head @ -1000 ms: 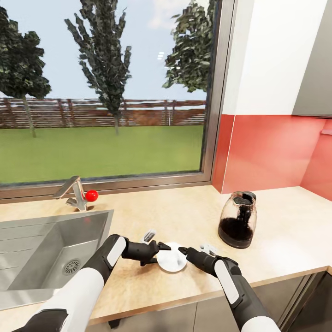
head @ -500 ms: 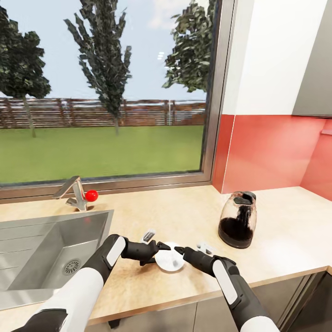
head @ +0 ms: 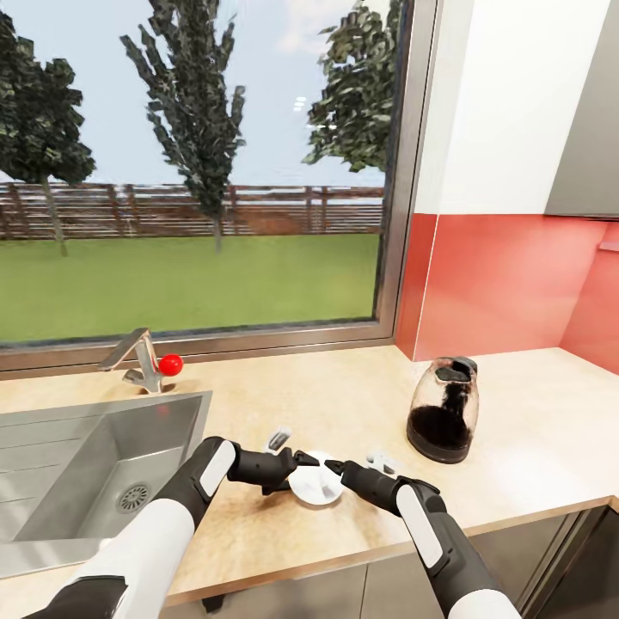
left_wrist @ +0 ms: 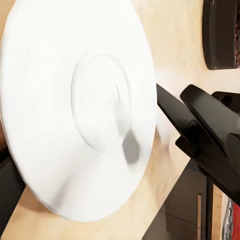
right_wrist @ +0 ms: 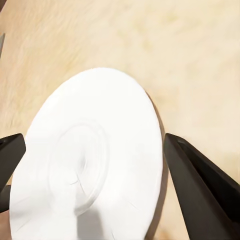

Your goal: Set up a coffee station on the kitchen countertop: keep the coffee maker on the countertop, move the bottle of coffee from the kitchen shelf to the counter next to the coffee maker, place a paper coffee filter on top of the coffee maker, put the saucer next to the coffee maker with the coffee cup on the saucer, and place the electric kettle next to the coffee maker.

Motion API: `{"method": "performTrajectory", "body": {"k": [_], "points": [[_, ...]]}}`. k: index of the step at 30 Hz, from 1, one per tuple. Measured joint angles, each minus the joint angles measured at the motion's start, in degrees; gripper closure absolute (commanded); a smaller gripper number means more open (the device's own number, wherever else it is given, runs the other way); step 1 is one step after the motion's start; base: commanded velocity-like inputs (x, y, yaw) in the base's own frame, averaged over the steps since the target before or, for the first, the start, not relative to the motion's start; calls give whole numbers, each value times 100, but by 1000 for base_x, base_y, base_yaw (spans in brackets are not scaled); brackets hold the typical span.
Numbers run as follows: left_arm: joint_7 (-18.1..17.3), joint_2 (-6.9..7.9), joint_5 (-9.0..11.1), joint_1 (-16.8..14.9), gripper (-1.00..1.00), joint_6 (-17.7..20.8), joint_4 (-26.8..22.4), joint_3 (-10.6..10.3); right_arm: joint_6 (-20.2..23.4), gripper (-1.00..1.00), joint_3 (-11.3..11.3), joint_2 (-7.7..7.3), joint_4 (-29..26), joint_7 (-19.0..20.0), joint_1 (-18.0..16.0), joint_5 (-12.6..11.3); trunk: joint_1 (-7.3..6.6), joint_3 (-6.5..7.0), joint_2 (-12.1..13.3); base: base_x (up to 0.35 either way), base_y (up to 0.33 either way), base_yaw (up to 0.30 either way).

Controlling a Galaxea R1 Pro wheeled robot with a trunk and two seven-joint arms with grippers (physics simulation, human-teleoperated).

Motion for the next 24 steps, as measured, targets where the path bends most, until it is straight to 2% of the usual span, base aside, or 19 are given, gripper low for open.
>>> {"method": "performTrajectory", "body": {"k": [4, 5, 6, 9, 10, 24], "points": [[1, 0, 5, -3, -100, 6, 0, -1, -1, -100, 0, 0, 1, 0, 0, -1, 0, 0, 0, 0, 0, 0], [2, -1, 2, -4, 100, 6, 1, -1, -1, -100, 0, -1, 1, 1, 0, -2, 0, 0, 0, 0, 0, 0], [11, -1, -79, -1, 100, -8, 4, -10, 0, -100, 0, -2, 2, 0, 0, 4, 0, -1, 1, 0, 0, 0], [13, -2, -73, -2, 100, -8, 4, -10, 1, -100, 0, -2, 1, 0, 0, -1, 0, -1, 1, 0, 0, 0], [21, 4, 48, -4, 100, 19, 2, -6, -3, -100, -3, -3, 1, -4, 0, 43, 0, 0, 1, 0, 0, 0], [16, 30, 86, -3, 100, 24, 1, -2, 3, -100, 1, -2, 2, -1, 0, -2, 0, -1, 0, 0, 0, 0]]}}
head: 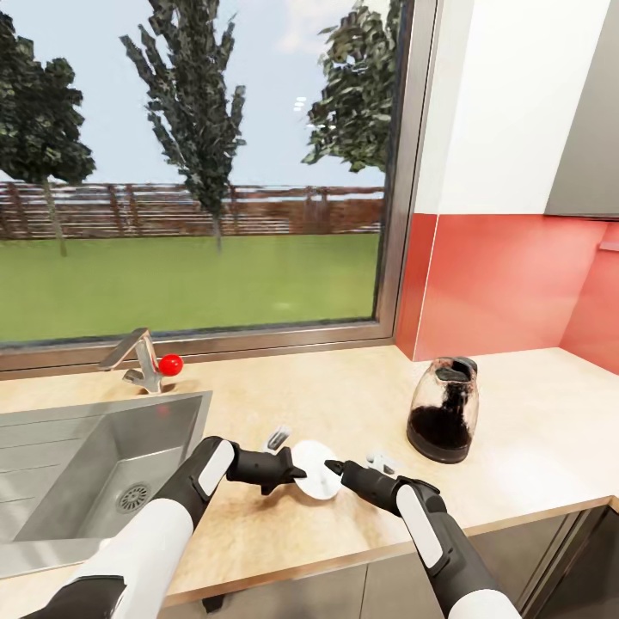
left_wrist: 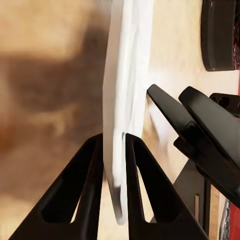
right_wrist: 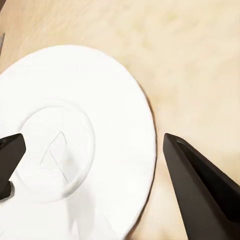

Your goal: Set up a coffee station on the kitchen countertop: keep the coffee maker on the countertop, move the bottle of coffee from the kitchen shelf to the counter next to the coffee maker, place a paper coffee filter on top of the coffee maker, put the saucer next to the coffee maker with the coffee cup on the saucer, and place the electric kettle next to the coffee maker.

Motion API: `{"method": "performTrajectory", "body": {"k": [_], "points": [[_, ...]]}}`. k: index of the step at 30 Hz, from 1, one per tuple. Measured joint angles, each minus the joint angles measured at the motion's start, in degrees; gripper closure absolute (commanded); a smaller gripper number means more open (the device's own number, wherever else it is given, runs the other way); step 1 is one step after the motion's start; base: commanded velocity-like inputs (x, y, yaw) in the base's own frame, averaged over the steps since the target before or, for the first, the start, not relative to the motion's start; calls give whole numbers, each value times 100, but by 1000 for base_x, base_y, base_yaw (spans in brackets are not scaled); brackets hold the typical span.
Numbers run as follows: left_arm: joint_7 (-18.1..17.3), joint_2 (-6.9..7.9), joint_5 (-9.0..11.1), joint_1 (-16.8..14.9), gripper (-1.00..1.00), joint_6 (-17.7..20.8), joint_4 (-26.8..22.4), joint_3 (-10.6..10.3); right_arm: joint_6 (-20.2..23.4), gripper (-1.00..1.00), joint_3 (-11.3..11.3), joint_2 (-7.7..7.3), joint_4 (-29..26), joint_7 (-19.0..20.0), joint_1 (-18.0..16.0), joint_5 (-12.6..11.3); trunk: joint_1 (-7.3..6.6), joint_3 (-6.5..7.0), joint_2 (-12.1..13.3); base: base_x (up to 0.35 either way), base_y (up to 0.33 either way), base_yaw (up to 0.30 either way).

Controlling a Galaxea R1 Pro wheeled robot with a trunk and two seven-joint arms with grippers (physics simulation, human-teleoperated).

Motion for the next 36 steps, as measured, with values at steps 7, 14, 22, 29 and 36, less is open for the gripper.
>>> {"method": "performTrajectory", "body": {"k": [7, 14, 22, 29, 36], "points": [[-331, 67, -141, 0, 100, -22, -6, -13, 5, -100, -5, -7, 0, 0, 1, -4, 0, -1, 1, 0, 0, 0], [-532, 495, 10, -13, 100, 14, -8, 5, 1, -100, -15, -18, -9, 0, -4, 6, 0, 0, 0, 0, 0, 0], [-1281, 1133, -144, -94, 100, -4, -21, -17, -14, -100, -15, -35, -945, -13, -8, 44, 0, -1, 0, 0, 0, 0], [-1664, 1315, -120, -84, 100, 9, -428, -30, -16, -100, 76, -23, -1752, 14, -7, 30, 0, -1, 0, 0, 0, 0], [-1842, 1317, -152, -46, 100, 4, -857, -30, -33, -100, 965, -45, -2031, 28, -7, 54, 4, -1, 1, -235, 0, 0]]}}
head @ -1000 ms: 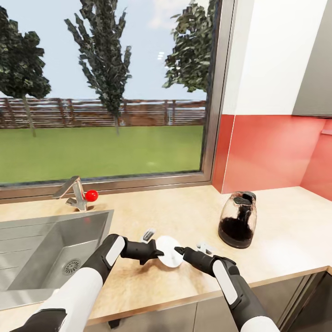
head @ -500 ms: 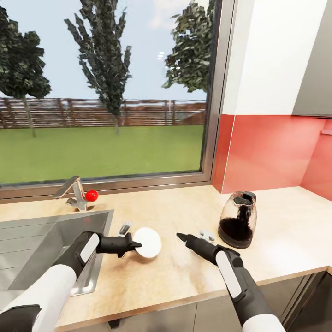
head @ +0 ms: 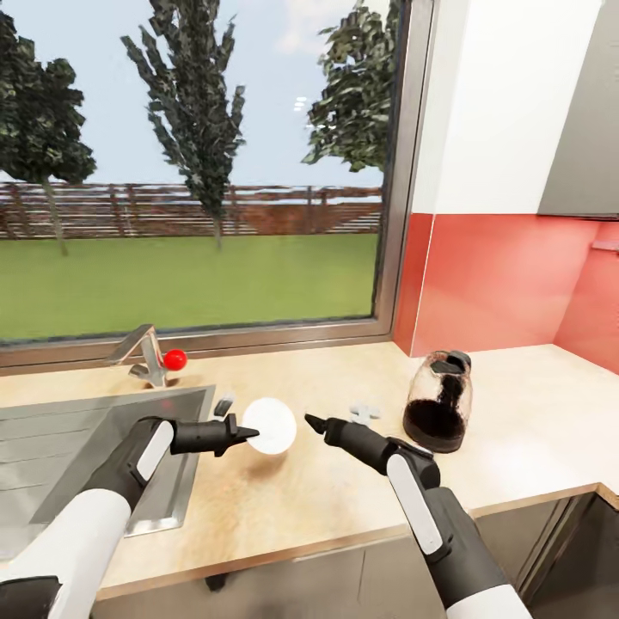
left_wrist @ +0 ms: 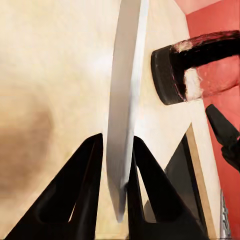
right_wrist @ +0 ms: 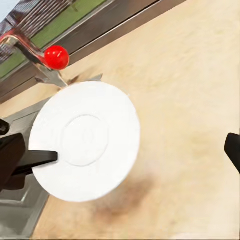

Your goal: Set up a coffee station on the kitchen countertop: keep the coffee maker on the countertop, move the bottle of coffee from the kitchen shelf to the counter next to the coffee maker, place a paper coffee filter on top of the coffee maker, put the saucer next to the coffee maker with the coffee cup on the saucer, and place the electric kettle next to the coffee maker.

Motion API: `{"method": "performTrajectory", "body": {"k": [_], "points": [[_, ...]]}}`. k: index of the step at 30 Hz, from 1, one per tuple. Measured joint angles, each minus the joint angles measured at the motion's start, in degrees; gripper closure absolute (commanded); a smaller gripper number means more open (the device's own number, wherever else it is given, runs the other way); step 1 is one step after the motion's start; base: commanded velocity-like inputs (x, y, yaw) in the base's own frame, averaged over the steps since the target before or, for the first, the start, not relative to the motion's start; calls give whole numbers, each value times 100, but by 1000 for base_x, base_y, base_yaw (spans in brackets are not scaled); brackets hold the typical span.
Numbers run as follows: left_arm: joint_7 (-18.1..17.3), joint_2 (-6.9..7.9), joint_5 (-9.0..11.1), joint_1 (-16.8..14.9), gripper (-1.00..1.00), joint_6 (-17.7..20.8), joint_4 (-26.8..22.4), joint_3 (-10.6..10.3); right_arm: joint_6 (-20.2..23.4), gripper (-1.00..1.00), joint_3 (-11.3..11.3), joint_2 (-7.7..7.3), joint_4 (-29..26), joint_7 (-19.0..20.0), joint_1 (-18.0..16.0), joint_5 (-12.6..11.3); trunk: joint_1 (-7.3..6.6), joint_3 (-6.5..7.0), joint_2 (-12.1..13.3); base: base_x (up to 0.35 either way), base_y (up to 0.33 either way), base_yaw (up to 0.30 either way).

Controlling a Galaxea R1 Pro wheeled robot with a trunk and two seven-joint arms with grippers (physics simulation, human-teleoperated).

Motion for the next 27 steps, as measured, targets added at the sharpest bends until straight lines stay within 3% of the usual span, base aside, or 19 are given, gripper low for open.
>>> {"method": "performTrajectory", "body": {"k": [8, 16, 23, 27], "points": [[-18, 8, 7, 28, 100, 1, -26, 27, 0, -100, 10, 0, 23, 1, 0, 14, 0, 0, 0, -341, 1, 0], [-309, 48, -7, 34, 100, -1, -26, 42, -1, -100, 45, 2, 50, 1, 0, 28, 0, 0, 0, -342, 65, 0], [-346, 169, 0, 36, 100, -6, -27, 45, -10, -100, 725, -25, 488, -8, 11, 100, 0, 0, 0, -342, 81, 0], [-374, 221, 5, 46, 100, -4, -27, 45, -428, -100, 1170, -26, 2024, 12, 18, 666, 0, -1, 1, -342, 82, 0]]}}
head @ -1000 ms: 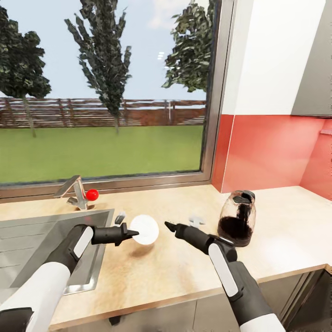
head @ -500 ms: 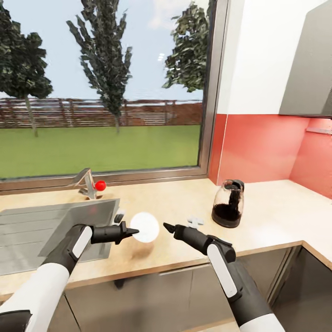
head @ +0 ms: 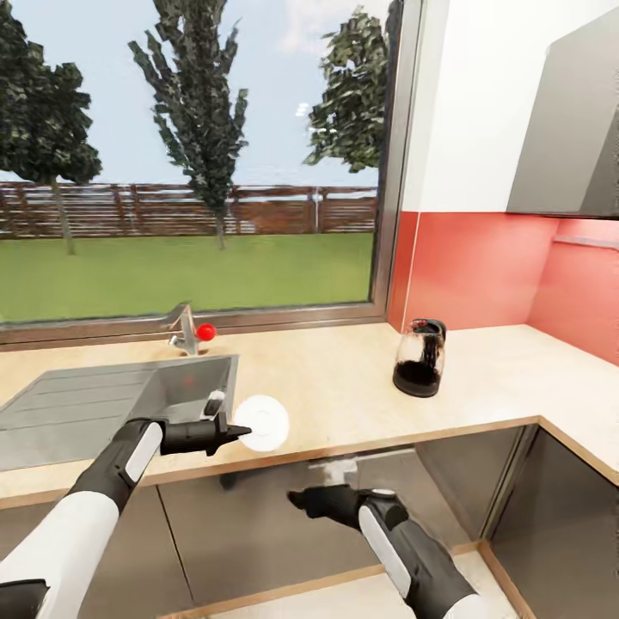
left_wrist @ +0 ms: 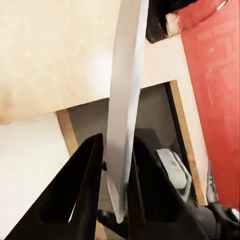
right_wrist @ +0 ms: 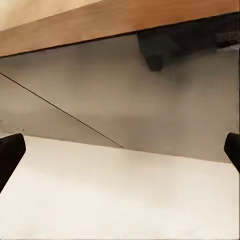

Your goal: Set up a coffee station on the kitchen countertop: keep the coffee maker on the countertop, move the bottle of coffee from the kitchen shelf to the counter next to the coffee maker, place a paper coffee filter on top of the coffee maker, put the saucer next to the coffee maker with the coffee cup on the saucer, and place the electric kettle next to the coffee maker.

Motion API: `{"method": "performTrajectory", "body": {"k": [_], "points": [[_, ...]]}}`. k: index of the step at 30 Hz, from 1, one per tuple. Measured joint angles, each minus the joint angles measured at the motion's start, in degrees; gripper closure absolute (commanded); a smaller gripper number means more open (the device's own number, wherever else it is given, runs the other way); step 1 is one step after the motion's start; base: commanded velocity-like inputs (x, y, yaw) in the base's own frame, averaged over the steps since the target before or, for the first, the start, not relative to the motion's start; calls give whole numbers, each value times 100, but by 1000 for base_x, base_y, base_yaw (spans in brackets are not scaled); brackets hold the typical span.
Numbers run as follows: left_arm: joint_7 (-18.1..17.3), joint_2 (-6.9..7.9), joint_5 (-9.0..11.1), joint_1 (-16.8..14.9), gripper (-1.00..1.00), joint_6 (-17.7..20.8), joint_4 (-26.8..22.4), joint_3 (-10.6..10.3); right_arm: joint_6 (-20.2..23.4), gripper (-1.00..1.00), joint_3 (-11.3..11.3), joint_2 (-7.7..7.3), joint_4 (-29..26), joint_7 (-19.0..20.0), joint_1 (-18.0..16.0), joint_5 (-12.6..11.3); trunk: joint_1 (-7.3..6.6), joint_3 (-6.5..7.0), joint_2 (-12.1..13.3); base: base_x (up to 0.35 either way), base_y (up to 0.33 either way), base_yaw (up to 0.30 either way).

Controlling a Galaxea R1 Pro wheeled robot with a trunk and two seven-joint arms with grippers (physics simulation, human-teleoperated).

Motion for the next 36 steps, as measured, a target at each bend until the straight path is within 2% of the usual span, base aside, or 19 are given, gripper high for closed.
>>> {"method": "performTrajectory", "body": {"k": [1, 5, 6, 9, 10, 11, 13, 14, 15, 17, 20, 26, 29, 31, 33, 34, 36], "points": [[-31, 5, 4, 5, 100, 2, 0, 0, -514, -100, 217, 2, 713, 0, 1, 200, 0, 0, -1, -342, 82, 0], [-56, 10, -1, 8, 100, 0, 0, 0, -1087, -100, 484, 3, 1762, 1, 1, 318, 0, 0, 0, -342, 82, 0], [-62, 9, 2, 8, 100, 1, 0, 0, -1274, -100, 559, 2, 2188, 2, 3, 383, 0, -1, 0, -342, 82, 0], [-67, 8, 0, 8, 100, 0, 0, 0, -1605, -100, 619, 4, 2845, 1, 2, 579, 0, 0, -1, -288, 61, 0], [-69, 8, 4, 8, 100, 0, 0, 0, -2010, -100, 631, 4, 3476, -5, 3, 904, -2, -1, -3, -94, 14, 0], [-67, 7, -5, 8, 100, -8, 0, 1, -2265, -100, 635, 3, 3900, -24, 3, 1090, -3, -1, 0, -60, 9, 0], [-71, 8, -1, 8, 100, -16, 3, 0, -2513, -100, 631, -2, 4323, -82, 0, 1279, -2, 0, -2, -27, 4, 0], [-70, 8, 0, 9, 100, -24, 4, 5, -2626, -100, 626, -58, 4552, -264, 0, 1363, -3, 0, -1, -6, 1, 45], [-75, 11, 1, 14, 100, -32, 5, 7, -2681, -100, 617, -207, 4669, -524, -1, 1401, -3, -2, -1, -4, 1, 92], [-154, 20, 4, 16, 100, -41, 8, 12, -2706, -100, 621, -340, 4764, -708, 0, 1416, -3, -11, -2, -2, 0, 148], [-306, 60, -2, 17, 100, -51, 9, 13, -2725, -100, 623, -362, 4930, -769, 0, 1421, -3, -30, -2, -1, 0, 182], [-639, 320, -23, 92, 100, -93, 17, 17, -2783, -100, 624, -373, 5063, -804, 10, 1419, -3, -72, -2, 0, 0, 200], [-1029, 478, -8, 143, 100, -91, 10, 20, -2889, -100, 625, -375, 5069, -808, 29, 1420, -3, -93, -2, 0, 0, 203], [-1476, 536, -39, 269, 100, -114, 7, 24, -2915, -100, 625, -375, 5070, -809, 33, 1420, -3, -107, -1, 0, 0, 203], [-1886, 683, -56, 450, 100, -193, 3, 28, -2924, -100, 625, -375, 5070, -809, 40, 1420, -3, -121, -2, 0, 0, 203], [-2265, 938, -79, 672, 100, -273, 3, 24, -2927, -100, 625, -375, 5073, -810, 43, 1420, -4, -129, -2, 0, 0, 204], [-2514, 1094, -70, 840, 100, -282, 2, 31, -2928, -100, 625, -375, 5072, -810, 43, 1420, -3, -143, -2, 0, 0, 204]]}}
